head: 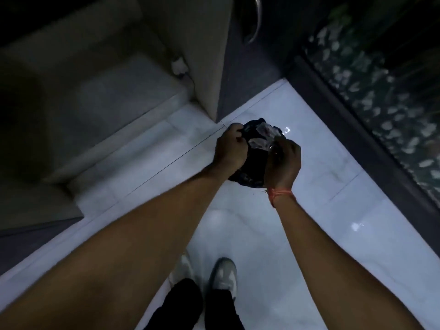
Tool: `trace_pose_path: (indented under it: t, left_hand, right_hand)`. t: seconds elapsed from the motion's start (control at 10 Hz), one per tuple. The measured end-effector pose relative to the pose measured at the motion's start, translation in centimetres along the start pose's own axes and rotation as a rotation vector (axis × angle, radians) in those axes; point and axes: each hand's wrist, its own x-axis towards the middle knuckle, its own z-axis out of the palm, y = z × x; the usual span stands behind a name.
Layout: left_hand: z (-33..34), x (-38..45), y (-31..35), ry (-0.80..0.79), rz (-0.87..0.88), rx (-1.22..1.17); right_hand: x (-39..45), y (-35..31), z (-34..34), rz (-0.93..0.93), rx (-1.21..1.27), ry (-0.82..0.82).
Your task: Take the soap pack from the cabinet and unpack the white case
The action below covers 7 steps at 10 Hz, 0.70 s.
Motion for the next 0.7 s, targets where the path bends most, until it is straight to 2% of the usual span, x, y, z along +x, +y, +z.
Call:
trace_pose_path:
  t: [0.1,0.2,0.3,0.4,0.5,0.7]
  left_hand:
    - [2.2,4.3,-4.1,-0.043,0.025,0.103]
    - [2.7,6.8,-7.1,-0.03,0.009,0.113]
    - [1.0,5.2,-7.8,0.008,-0.01,0.05]
    - [-2.6,0.3,-5.3,0.102,-0.048,-0.051]
    - [-8.1,-7.3,-0.5,0.171,-0.057,-0.136]
    - [-21.6,-23.1,10.4,0.451,0.127,-0.241]
  right_hand:
    - [1.5,5.4,5.5,-0.064,-0.278,-0.357]
    - [1.6,8.5,9.0,0.086,-0.539,-0.692]
    - [0.9,7.9,8.3,0.061,-0.329,-0.518]
    - [-1.0,1.5,3.5,0.154,0.009,-0.466]
    - [-3.8,-9.2,-3.6,0.194,0.194,-0.549]
    - [-9.1,-31.0,-14.6,0.153,0.55,-0.692]
